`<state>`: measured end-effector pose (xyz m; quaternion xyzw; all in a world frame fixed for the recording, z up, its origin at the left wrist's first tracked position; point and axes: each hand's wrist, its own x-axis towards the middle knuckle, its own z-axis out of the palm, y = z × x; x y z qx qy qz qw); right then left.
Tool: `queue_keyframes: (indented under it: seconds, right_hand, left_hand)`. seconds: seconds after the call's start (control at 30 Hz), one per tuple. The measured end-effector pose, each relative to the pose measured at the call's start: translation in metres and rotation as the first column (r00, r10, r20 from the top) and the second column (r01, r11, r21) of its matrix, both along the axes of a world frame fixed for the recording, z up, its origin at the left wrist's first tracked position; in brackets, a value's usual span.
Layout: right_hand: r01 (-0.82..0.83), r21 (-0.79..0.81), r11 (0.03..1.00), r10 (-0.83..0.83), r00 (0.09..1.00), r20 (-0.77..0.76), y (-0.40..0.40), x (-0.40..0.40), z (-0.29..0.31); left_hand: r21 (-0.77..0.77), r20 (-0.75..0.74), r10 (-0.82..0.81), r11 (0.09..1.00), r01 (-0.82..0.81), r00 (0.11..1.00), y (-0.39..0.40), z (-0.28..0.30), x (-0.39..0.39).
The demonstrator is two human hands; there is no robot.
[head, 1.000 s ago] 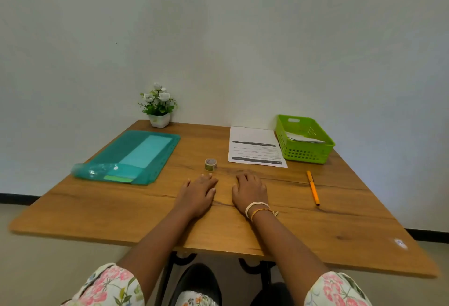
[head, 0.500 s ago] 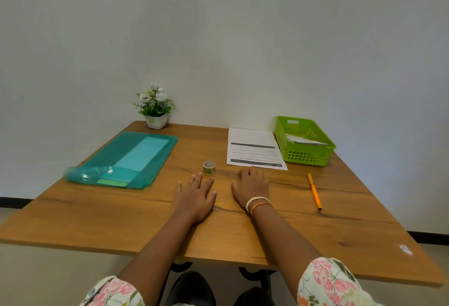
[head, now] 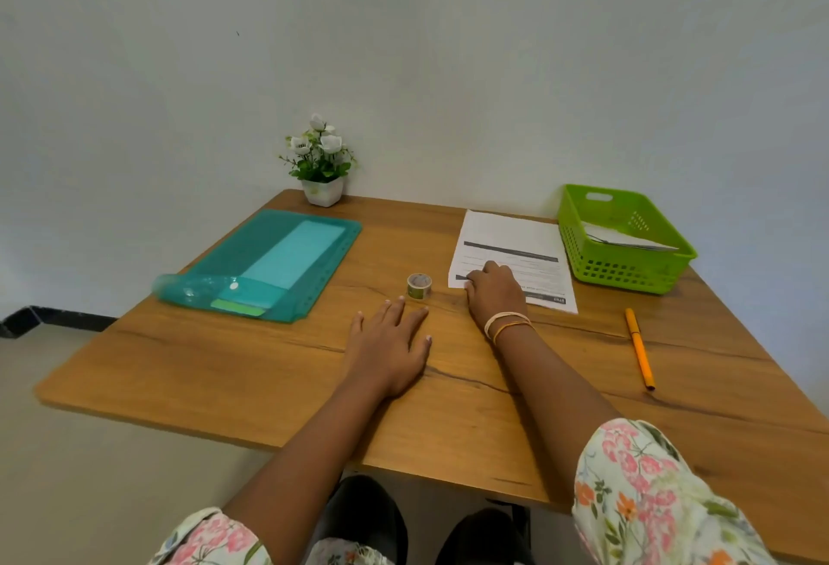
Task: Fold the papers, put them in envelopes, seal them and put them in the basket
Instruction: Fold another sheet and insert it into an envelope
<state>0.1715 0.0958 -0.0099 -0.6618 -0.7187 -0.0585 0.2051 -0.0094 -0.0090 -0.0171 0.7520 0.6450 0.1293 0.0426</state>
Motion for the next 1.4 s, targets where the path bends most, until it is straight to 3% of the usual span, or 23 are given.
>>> queue_keyframes:
  seconds: [0.1,0.3,0.4,0.47,0.6,0.7,0.83,0.93,0.97,1.0,1.03,1.13,1.17,1.3,1.4]
  right_hand:
    - [0.05,0.086,0.995,-0.048,0.999,-0.02,-0.011,-0.001,-0.006]
    - [0.054,0.288,0.956,0.053,0.934,-0.353,-0.052,0.002,-0.003]
    - [0.113,0.375,0.92,0.144,0.793,-0.592,-0.081,0.011,0.0]
    - [0.194,0.404,0.894,0.182,0.667,-0.723,-0.101,0.021,0.003]
    - [0.391,0.315,0.865,0.168,0.366,-0.915,-0.121,0.039,0.005]
    - [0.392,0.272,0.879,0.175,0.265,-0.948,-0.129,0.053,0.005]
    - [0.219,0.305,0.927,0.23,0.313,-0.922,-0.135,0.066,0.003]
    - [0.02,0.225,0.974,0.196,0.424,-0.884,-0.132,0.074,0.001]
    - [-0.05,0.179,0.983,0.182,0.459,-0.869,-0.132,0.075,0.001]
    - [-0.114,0.127,0.985,0.168,0.492,-0.854,-0.131,0.077,0.002]
    - [-0.18,0.076,0.981,0.16,0.519,-0.84,-0.13,0.077,0.003]
    - [-0.329,-0.075,0.941,0.131,0.562,-0.817,-0.128,0.075,0.011]
    - [-0.362,-0.125,0.924,0.114,0.573,-0.812,-0.127,0.072,0.017]
    - [-0.43,-0.401,0.809,0.015,0.697,-0.716,-0.112,0.058,0.054]
    - [-0.348,-0.528,0.775,-0.004,0.832,-0.554,-0.087,0.044,0.071]
  left_hand:
    - [0.001,-0.002,0.003,1.0,-0.003,1.0,0.0,0.0,0.0]
    - [0.017,0.048,0.012,1.0,-0.012,0.999,-0.003,0.003,0.001]
    - [0.035,0.128,0.016,0.999,-0.02,0.992,-0.005,0.006,0.0]
    - [0.073,0.289,0.013,0.997,-0.036,0.957,-0.006,0.008,-0.002]
    - [0.066,0.601,0.042,0.993,-0.102,0.798,-0.008,0.013,-0.011]
    - [0.012,0.758,0.074,0.992,-0.127,0.648,-0.01,0.015,-0.013]
    - [-0.015,0.943,0.081,0.979,-0.201,0.324,-0.017,0.022,-0.019]
    - [-0.187,0.98,0.195,0.97,-0.152,0.038,-0.017,0.032,-0.029]
    - [-0.236,0.971,0.238,0.966,-0.109,-0.002,-0.016,0.034,-0.035]
    - [-0.263,0.963,0.266,0.962,-0.075,0.03,-0.014,0.035,-0.04]
    - [-0.275,0.951,0.281,0.959,-0.063,0.126,-0.011,0.037,-0.045]
    - [-0.207,0.785,0.262,0.965,-0.161,0.561,-0.005,0.04,-0.06]
    - [-0.191,0.737,0.259,0.966,-0.175,0.624,-0.005,0.04,-0.064]
    - [-0.139,0.766,0.157,0.987,-0.078,0.623,-0.011,0.034,-0.074]
    - [-0.1,0.766,0.129,0.992,-0.081,0.63,-0.013,0.031,-0.075]
